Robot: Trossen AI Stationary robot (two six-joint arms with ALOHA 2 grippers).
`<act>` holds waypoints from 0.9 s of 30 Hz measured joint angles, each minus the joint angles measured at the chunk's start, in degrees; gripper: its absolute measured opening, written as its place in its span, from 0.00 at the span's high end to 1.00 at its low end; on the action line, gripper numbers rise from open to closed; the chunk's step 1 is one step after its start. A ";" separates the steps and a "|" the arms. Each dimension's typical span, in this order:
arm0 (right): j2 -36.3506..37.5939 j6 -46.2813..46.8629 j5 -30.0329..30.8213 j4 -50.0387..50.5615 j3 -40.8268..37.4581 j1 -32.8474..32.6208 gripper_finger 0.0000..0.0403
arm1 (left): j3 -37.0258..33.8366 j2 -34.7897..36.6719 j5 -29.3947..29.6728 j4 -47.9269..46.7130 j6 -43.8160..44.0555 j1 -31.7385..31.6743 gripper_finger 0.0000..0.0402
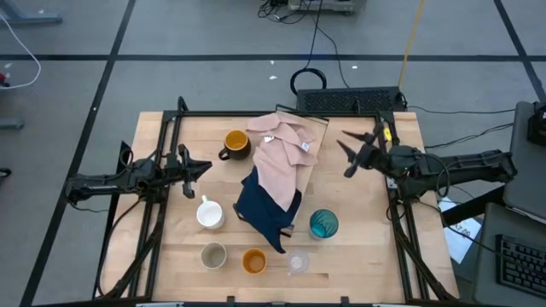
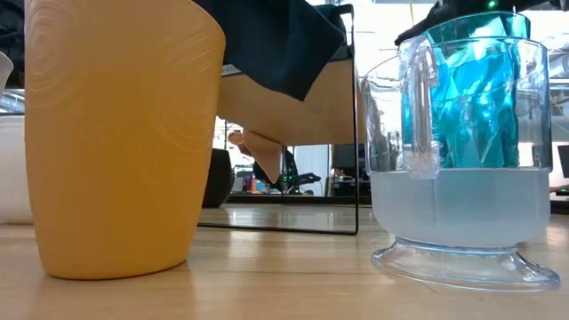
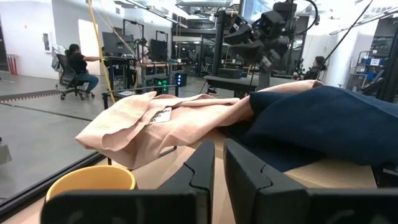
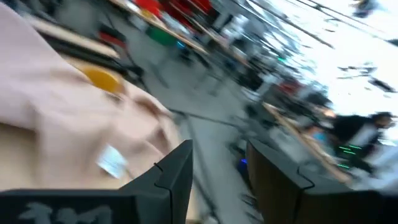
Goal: Stack small to large cups/mugs on shelf
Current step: Remove the brown table napkin from the shelf
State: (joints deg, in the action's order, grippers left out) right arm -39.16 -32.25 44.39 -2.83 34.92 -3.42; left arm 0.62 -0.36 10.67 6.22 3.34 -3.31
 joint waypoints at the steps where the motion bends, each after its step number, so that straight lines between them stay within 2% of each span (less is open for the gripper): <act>1: -0.17 -1.06 1.22 0.09 0.00 0.00 0.65 | 0.00 -0.01 -0.01 0.00 0.20 0.02 0.91; 5: -0.59 -0.62 1.86 0.06 0.00 -0.02 0.65 | 0.00 0.00 -0.01 0.00 0.41 0.01 0.91; 9: -0.20 5.49 -4.35 0.04 0.00 -0.04 0.65 | 0.00 0.00 -0.01 0.00 0.45 0.00 0.91; 11: 0.30 9.09 -11.73 0.03 0.00 -0.04 0.65 | 0.00 -0.02 -0.01 0.00 0.45 0.01 0.91; 14: 0.96 14.50 -25.87 -0.99 0.00 -0.04 0.65 | 0.00 -0.01 -0.01 0.00 0.45 0.01 0.91; 20: 1.21 24.44 -51.99 -7.28 0.00 -0.04 0.65 | 0.00 0.00 -0.01 0.00 0.56 0.01 0.91; 23: 1.23 28.63 -60.87 -11.05 0.00 -0.07 0.65 | 0.00 -0.02 -0.01 0.00 0.62 0.01 0.91; 27: 1.23 31.59 -65.54 -13.45 0.00 -0.09 0.65 | -0.02 0.00 -0.01 0.00 0.60 0.00 0.91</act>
State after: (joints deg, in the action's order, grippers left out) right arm -37.93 -0.67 -21.15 -16.29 34.92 -3.51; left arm 0.60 -0.36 10.66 6.22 3.95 -3.31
